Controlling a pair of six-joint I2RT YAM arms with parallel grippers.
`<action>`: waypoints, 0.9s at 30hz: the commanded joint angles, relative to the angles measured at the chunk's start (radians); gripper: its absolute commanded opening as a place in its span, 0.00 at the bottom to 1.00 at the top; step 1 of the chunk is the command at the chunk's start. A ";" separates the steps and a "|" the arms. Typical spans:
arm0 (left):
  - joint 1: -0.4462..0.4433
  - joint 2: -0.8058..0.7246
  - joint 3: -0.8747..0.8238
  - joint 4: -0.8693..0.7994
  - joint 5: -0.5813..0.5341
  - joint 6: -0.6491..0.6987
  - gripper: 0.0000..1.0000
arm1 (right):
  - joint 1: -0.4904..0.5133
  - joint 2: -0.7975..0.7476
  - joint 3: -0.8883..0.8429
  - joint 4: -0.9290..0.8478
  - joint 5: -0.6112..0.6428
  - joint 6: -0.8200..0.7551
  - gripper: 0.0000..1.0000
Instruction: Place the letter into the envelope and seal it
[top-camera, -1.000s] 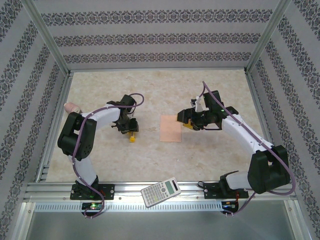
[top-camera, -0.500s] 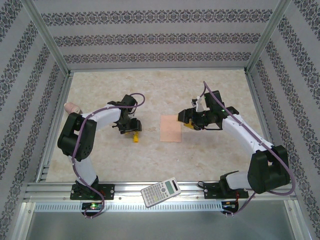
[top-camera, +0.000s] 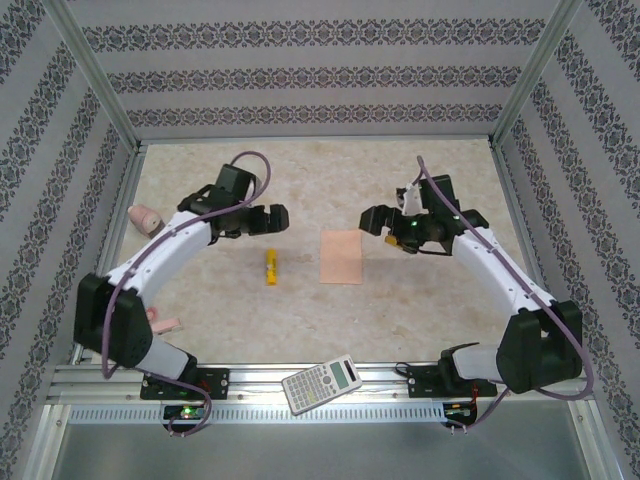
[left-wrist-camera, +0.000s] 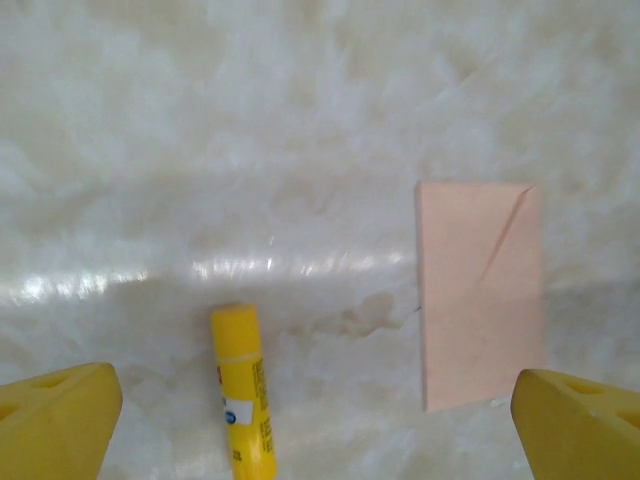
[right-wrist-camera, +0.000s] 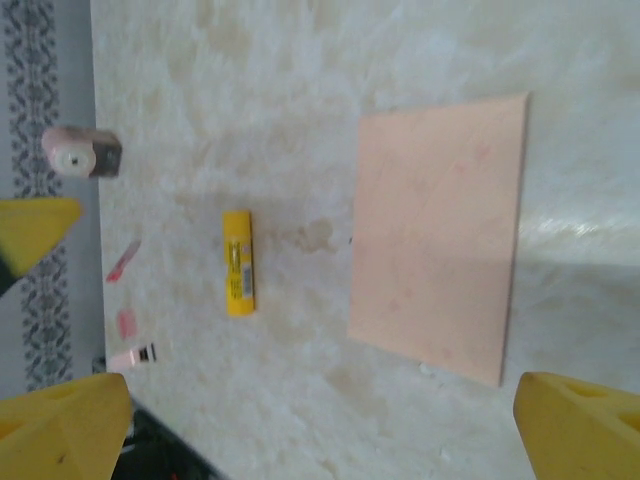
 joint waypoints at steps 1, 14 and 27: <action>0.034 -0.090 -0.046 0.086 -0.077 0.070 1.00 | -0.031 -0.041 0.044 -0.013 0.116 -0.039 0.98; 0.161 -0.438 -0.540 0.662 -0.369 0.319 1.00 | -0.113 -0.111 0.027 0.104 0.486 -0.242 0.98; 0.295 -0.305 -0.799 1.142 -0.301 0.367 1.00 | -0.139 -0.127 -0.409 0.788 0.682 -0.445 0.98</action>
